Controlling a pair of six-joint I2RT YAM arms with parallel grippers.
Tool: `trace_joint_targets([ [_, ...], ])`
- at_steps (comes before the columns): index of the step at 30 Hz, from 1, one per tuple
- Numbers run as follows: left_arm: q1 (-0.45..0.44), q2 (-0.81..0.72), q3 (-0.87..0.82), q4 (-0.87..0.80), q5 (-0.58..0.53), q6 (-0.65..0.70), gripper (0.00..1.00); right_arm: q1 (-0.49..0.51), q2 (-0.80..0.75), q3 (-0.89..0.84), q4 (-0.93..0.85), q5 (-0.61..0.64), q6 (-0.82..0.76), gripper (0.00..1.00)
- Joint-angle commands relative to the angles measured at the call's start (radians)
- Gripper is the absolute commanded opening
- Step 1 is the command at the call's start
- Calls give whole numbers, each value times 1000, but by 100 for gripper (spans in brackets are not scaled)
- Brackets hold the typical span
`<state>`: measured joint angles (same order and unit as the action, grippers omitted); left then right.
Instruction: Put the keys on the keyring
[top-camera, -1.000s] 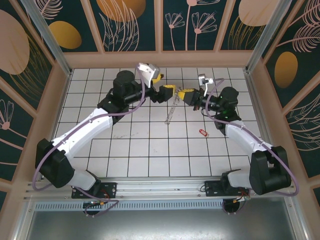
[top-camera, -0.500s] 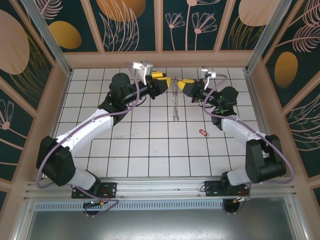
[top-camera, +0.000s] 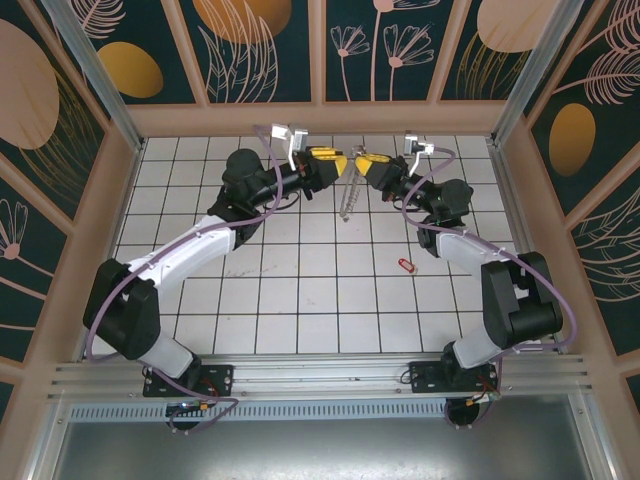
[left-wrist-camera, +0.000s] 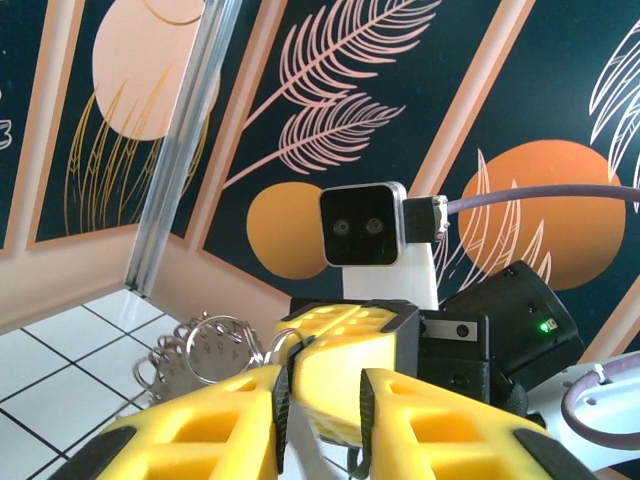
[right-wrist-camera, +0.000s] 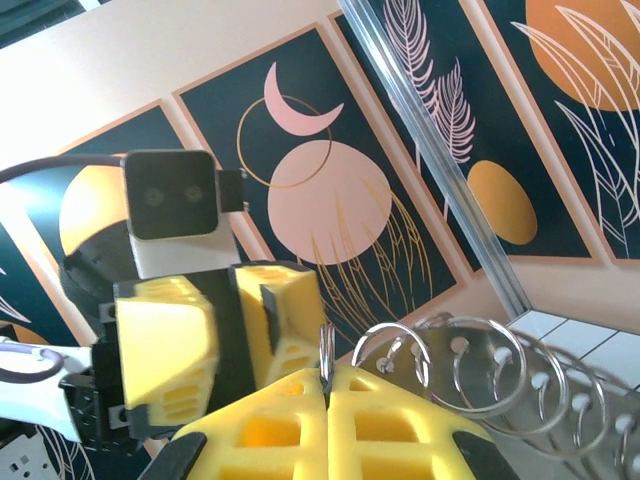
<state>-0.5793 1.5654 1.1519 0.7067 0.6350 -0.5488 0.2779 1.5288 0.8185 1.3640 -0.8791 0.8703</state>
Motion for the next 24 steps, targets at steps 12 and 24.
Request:
trace_joint_targets([
  [12,30,86,-13,272,200,-187,27,9,-39,10,95,17,30,0],
  [24,29,116,3,270,206,-196,26,22,-29,19,99,11,42,0],
])
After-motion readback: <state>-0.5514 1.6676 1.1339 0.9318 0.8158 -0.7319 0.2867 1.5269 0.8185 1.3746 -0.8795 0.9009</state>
